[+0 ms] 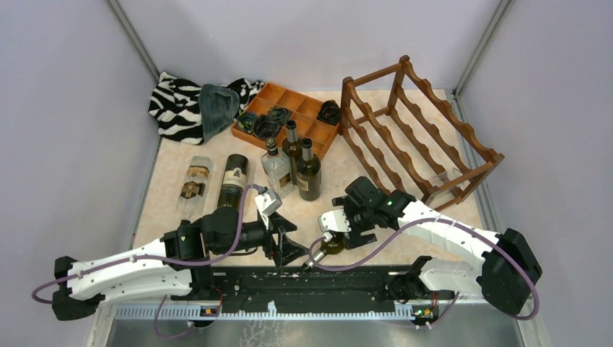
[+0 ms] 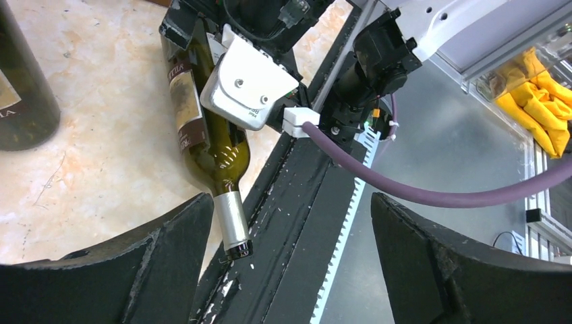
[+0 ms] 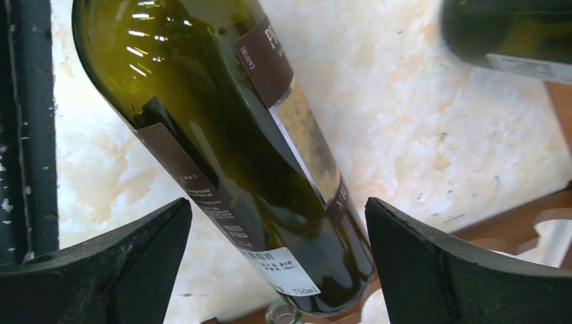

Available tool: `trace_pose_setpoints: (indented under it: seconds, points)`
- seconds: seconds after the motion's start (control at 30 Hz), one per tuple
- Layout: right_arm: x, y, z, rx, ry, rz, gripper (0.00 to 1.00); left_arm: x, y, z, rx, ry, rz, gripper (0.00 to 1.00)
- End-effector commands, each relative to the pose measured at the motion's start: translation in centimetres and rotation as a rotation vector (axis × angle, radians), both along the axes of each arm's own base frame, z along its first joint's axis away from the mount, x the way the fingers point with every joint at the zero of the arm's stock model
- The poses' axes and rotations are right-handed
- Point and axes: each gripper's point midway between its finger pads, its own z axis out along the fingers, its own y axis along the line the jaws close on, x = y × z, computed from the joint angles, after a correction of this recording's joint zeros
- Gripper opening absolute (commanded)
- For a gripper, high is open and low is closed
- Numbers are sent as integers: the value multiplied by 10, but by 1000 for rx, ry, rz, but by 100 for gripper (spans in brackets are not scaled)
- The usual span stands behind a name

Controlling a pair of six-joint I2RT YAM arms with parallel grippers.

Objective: Put the wine bottle on the wine rack
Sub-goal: Pick up the wine bottle from the center of the board.

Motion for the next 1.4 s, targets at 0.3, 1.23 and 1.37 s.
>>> trace_pose_setpoints:
  seconds: [0.3, 1.23, 1.37]
  points:
    - [-5, -5, 10, 131, 39, -68, 97, 3, 19, 25, -92, -56, 41, 70]
    - [2, -22, -5, 214, 62, -198, 93, -2, -15, -80, 215, 24, -65, 76]
    - [1, -22, -7, 218, 70, -200, 93, 11, -15, -95, 281, 35, 13, 76]
